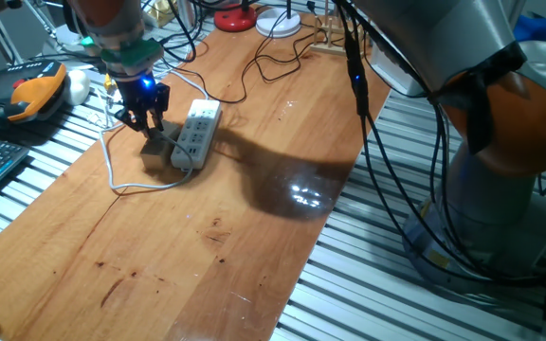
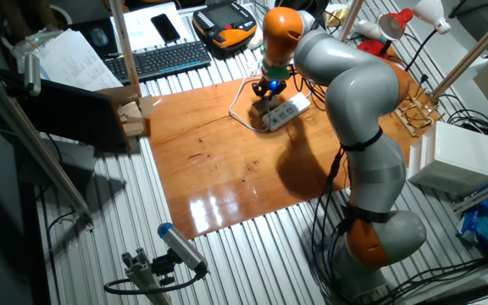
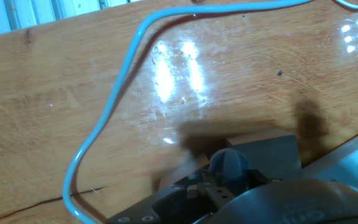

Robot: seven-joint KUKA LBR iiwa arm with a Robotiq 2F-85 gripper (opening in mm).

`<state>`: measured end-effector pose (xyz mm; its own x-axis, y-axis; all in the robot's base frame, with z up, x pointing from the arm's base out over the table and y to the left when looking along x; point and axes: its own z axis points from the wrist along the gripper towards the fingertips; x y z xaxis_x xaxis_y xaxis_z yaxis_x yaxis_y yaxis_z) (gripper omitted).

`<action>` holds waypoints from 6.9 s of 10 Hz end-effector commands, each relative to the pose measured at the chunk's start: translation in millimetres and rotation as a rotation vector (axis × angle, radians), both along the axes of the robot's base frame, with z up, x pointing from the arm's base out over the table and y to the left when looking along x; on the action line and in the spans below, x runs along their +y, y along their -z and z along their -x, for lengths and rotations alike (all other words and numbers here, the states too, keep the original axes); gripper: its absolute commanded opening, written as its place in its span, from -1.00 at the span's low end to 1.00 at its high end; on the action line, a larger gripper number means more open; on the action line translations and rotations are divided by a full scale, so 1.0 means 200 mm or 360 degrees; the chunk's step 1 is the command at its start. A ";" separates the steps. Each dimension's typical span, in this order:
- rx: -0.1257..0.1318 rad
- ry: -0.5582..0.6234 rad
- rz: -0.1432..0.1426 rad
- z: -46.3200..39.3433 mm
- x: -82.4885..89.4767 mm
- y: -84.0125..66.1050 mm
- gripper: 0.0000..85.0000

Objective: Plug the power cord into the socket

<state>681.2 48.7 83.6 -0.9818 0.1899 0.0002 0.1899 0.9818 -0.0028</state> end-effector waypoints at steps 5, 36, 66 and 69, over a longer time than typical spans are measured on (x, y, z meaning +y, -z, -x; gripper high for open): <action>-0.0014 -0.0012 -0.0004 0.001 0.00 0.00 -0.20; 0.0057 -0.0838 0.0067 0.350 -0.27 -0.12 -1.00; 0.0016 -0.0847 0.0094 0.399 -0.28 -0.01 -1.00; 0.0030 -0.0854 0.0090 0.406 -0.29 -0.01 -1.00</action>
<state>599.7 -8.5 84.8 -0.9409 -0.3377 0.0243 -0.3386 0.9392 -0.0565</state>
